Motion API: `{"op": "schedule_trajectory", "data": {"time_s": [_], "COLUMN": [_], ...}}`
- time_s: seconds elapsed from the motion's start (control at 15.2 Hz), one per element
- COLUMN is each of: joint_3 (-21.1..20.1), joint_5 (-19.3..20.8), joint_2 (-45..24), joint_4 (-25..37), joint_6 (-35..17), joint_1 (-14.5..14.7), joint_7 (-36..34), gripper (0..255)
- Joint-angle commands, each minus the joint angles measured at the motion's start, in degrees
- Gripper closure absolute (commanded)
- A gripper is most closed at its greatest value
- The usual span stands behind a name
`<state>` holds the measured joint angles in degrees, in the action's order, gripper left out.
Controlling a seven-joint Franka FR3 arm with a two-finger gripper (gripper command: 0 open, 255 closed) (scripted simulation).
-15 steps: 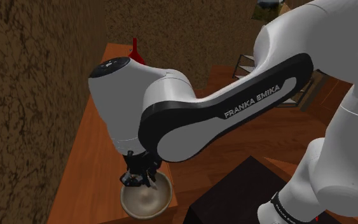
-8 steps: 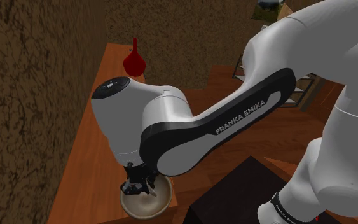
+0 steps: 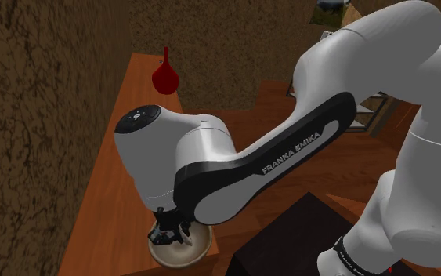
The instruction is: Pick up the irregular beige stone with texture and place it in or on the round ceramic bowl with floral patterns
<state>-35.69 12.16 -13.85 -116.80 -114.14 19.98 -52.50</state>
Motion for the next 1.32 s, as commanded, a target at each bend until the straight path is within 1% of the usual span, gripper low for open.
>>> {"op": "schedule_trajectory", "data": {"time_s": [0.0, 0.07, 0.13, 0.46, 0.73, 1.25], "joint_3": [0.1, 0.1, 0.1, 0.1, -0.6, -0.6], "joint_5": [0.1, 0.1, 0.1, 0.1, -1.6, -1.6], "joint_2": [-0.2, -0.2, -0.2, -0.2, 1.5, 1.5], "joint_4": [-0.2, -0.2, -0.1, -0.2, 5.5, 5.5], "joint_6": [-0.1, -0.1, 0.0, -0.1, 6.8, 6.8], "joint_1": [-0.1, -0.1, -0.1, -0.1, 0.1, 0.1], "joint_7": [0.0, 0.0, 0.0, 0.0, 1.1, 1.1], "gripper": [255, 255, 0, 0, 0, 0]}}
